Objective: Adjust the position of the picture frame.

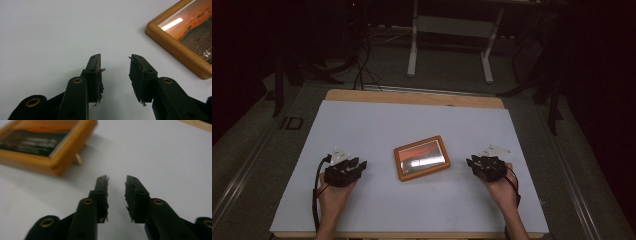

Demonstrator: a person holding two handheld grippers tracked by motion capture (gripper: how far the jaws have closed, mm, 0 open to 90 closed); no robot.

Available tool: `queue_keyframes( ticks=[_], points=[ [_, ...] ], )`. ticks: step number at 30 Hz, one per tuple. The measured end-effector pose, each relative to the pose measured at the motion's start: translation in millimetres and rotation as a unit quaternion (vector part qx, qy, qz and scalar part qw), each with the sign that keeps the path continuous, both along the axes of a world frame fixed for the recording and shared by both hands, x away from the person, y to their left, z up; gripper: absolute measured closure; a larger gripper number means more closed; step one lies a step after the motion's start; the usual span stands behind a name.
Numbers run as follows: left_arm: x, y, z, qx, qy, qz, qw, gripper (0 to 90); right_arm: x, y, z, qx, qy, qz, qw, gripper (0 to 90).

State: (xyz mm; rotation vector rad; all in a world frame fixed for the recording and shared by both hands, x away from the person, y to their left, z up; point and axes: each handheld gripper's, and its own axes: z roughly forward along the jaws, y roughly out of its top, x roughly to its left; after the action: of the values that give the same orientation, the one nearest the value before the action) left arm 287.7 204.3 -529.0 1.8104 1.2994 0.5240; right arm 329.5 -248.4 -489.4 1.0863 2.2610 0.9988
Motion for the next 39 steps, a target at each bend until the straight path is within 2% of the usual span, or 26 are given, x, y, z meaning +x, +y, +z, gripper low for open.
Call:
queue_keyframes(
  ticks=[4,6,7,14,17,22,24,28,29,31,37,38,39],
  points=[
    [-0.6,-0.8,0.6,0.001,-0.002,-0.005,1.0,61.3,0.3,12.8,7.1,0.017,-0.003,0.018,0.9997,85.7],
    [-1.0,-0.2,1.4,-0.012,-0.002,-0.01,0.9999,60.9,-1.3,20.2,10.2,0.021,-0.008,0.029,0.9993,89.7],
    [-1.4,0.0,2.2,-0.022,-0.002,-0.013,0.9997,60.7,-2.6,24.2,11.4,0.024,-0.01,0.036,0.999,89.8],
    [-0.9,-1.8,6.9,-0.047,-0.001,-0.028,0.9985,59.7,-9.0,53.8,10.9,0.025,-0.011,0.074,0.9969,89.9],
    [-0.8,-2.1,7.7,-0.044,-0.003,-0.029,0.9986,59.6,-9.1,60.9,8.8,0.023,-0.009,0.079,0.9966,89.9],
    [0.2,-5.7,13.0,-0.034,-0.007,-0.052,0.998,59.0,-7.5,75.1,2.6,0.017,-0.002,0.088,0.996,89.9],
    [1.4,-6.4,14.8,-0.036,-0.005,-0.064,0.9973,58.6,-7.8,77.5,1.9,0.016,-0.001,0.09,0.9958,89.9],
    [4.9,-9.3,17.7,-0.03,-0.004,-0.083,0.996,58.0,-7.4,79.6,0.1,0.012,0.001,0.091,0.9958,89.9],
    [8.0,-13.5,19.9,-0.023,-0.004,-0.094,0.9953,58.0,-7.0,79.5,-0.1,0.014,0.001,0.089,0.9959,89.9],
    [12.2,-17.6,21.5,-0.023,-0.004,-0.107,0.994,57.8,-6.1,79.1,-0.3,0.016,0.003,0.087,0.9961,89.9],
    [25.9,-30.7,25.6,-0.006,-0.002,-0.121,0.9927,57.5,-6.7,75.0,-3.5,0.019,0.009,0.085,0.9961,90.0],
    [25.9,-30.7,25.6,-0.006,-0.002,-0.121,0.9927,57.5,-8.0,74.0,-4.7,0.017,0.008,0.086,0.9961,89.9],
    [30.5,-33.9,27.4,-0.01,0.001,-0.129,0.9916,57.5,-9.1,72.5,-5.9,0.013,0.007,0.087,0.9961,89.9]
  ],
)
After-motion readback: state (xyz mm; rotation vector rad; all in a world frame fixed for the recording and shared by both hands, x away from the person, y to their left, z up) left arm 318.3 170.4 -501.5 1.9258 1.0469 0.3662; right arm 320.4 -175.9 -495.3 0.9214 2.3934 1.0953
